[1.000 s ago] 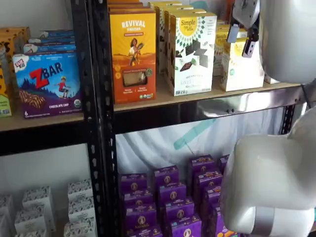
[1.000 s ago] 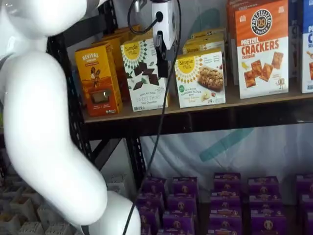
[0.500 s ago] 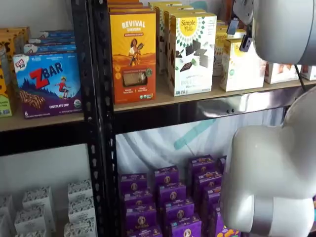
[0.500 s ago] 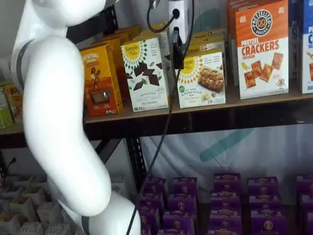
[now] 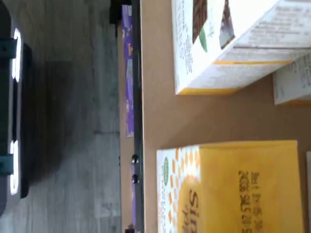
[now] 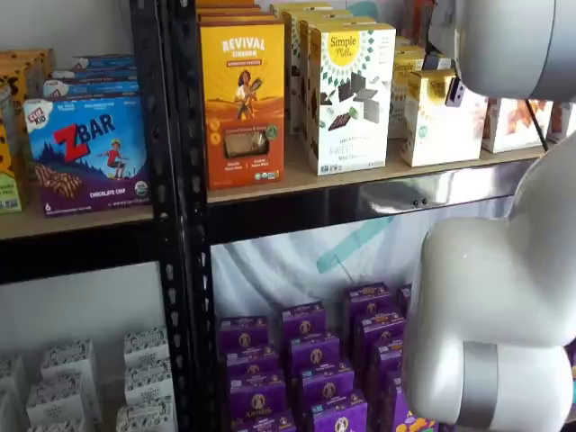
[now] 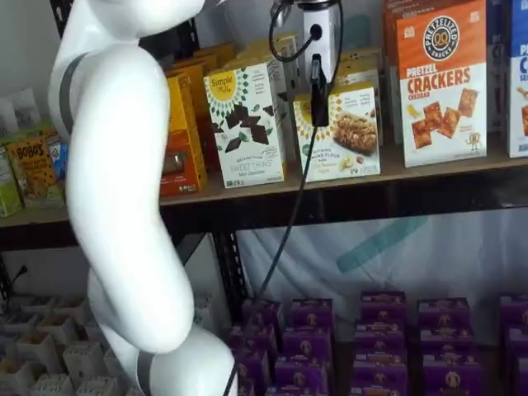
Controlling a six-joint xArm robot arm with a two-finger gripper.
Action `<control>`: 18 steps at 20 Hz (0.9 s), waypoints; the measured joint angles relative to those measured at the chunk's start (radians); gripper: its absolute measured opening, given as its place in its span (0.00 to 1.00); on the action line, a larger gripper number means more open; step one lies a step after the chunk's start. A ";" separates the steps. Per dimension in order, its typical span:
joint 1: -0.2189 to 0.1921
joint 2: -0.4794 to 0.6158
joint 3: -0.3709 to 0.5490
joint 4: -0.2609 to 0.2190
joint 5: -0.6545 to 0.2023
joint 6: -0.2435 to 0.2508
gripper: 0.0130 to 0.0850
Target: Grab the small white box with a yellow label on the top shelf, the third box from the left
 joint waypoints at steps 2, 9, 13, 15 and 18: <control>0.008 0.018 -0.019 -0.023 0.020 0.005 1.00; 0.029 0.025 -0.008 -0.065 -0.001 0.018 1.00; 0.034 0.040 -0.020 -0.079 0.012 0.022 1.00; 0.034 0.047 -0.030 -0.079 0.021 0.023 0.94; 0.032 0.048 -0.033 -0.075 0.022 0.022 0.83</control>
